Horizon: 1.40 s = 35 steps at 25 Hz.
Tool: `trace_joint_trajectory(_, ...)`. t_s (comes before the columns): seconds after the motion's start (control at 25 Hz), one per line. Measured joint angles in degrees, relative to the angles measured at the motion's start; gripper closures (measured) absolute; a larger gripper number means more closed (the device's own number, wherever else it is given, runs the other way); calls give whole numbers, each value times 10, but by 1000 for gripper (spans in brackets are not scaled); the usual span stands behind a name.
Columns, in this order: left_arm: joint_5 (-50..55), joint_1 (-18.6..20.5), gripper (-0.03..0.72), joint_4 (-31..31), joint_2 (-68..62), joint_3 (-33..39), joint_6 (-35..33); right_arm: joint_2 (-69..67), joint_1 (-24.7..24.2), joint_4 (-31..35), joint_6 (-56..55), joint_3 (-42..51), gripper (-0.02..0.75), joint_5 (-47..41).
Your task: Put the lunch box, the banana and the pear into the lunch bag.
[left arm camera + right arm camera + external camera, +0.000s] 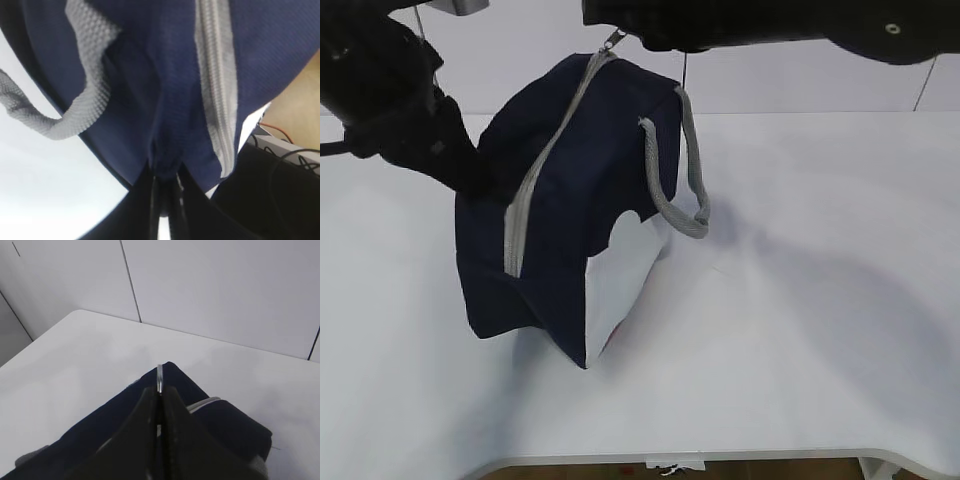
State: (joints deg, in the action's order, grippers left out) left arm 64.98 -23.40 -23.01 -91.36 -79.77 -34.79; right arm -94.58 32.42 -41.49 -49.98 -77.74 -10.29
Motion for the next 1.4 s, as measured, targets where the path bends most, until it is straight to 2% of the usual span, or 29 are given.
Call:
trace_joint_trajectory(0.56,31,0,691,12,20,0,0,-88,-30,-8,0,-79,737,-50)
trace_joint_trajectory(1.04,38,0,691,7,20,0,0,-112,-33,67,0,-91,737,-69)
trace_joint_trajectory(1.2,36,0,685,-2,20,0,31,-101,-25,96,0,-91,737,-79)
trace_joint_trajectory(1.32,38,0,631,-2,21,0,66,-100,-22,113,0,-92,737,-87)
trace_joint_trajectory(1.4,45,0,539,-3,22,0,90,-100,-22,118,0,-92,737,-88)
